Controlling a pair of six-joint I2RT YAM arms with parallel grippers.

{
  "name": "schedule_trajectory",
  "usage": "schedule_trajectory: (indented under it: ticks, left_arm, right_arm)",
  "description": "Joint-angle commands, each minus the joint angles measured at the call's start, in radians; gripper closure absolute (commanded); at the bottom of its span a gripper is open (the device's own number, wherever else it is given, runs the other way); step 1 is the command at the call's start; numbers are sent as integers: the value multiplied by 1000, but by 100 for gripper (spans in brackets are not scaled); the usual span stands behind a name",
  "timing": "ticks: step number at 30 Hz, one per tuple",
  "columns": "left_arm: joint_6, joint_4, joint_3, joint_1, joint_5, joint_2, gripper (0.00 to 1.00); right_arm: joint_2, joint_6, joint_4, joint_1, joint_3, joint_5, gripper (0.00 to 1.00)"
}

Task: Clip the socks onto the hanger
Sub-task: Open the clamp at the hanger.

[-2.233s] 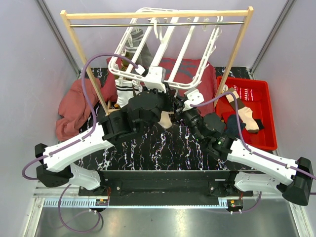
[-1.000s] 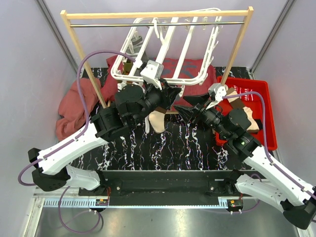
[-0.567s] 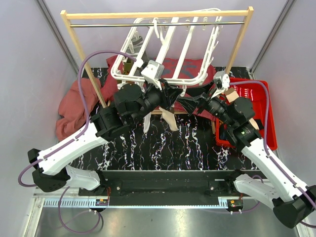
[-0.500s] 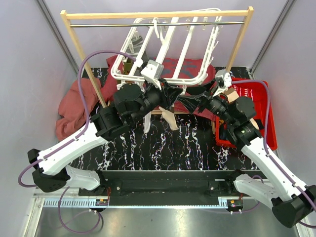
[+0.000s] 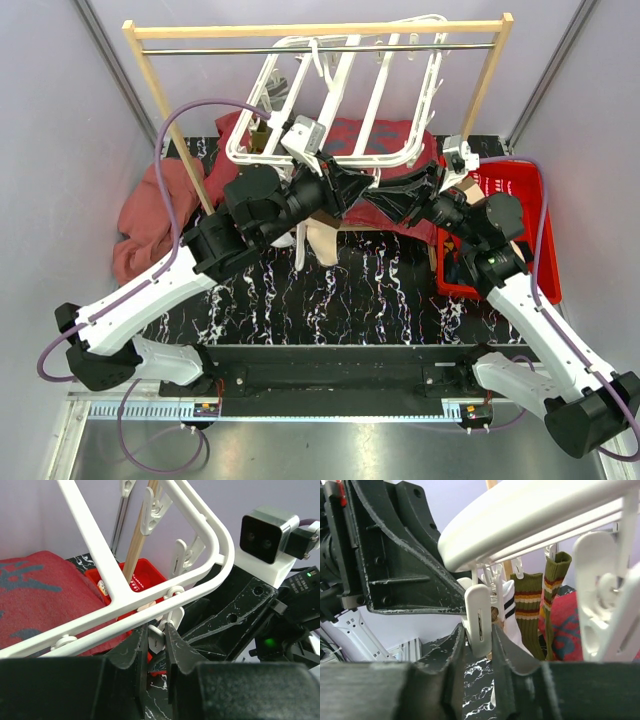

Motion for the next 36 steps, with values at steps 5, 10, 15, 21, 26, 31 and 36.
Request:
schedule_trajectory:
  ticks: [5,10,15,21,26,31,36]
  left_arm:
    - [-31,48,-10,28,45,-33,100]
    - [-35,39,-5,29,16,-41,84]
    - [-47,4,10,23,-21,-42,59]
    - [11,-68,73,-63,-196,-32,35]
    - [26,-170,174,-130,-409,36,30]
    - [5,-211,210,-130,-484,68,31]
    - [-1,-240,249,-132,-512,103,36]
  right_arm:
    - [5,30,88,-7,29,-49,100]
    - [5,-25,40,-7,40,-49,100]
    - [2,-83,-36,-7,57,-13,100]
    - [-6,-230,-181,35,92,101,100]
    - [-6,-326,-257,129,109,225,100]
    - [-12,-372,-277,163,106,287,100]
    - [-24,-401,-290,181,101,319,100]
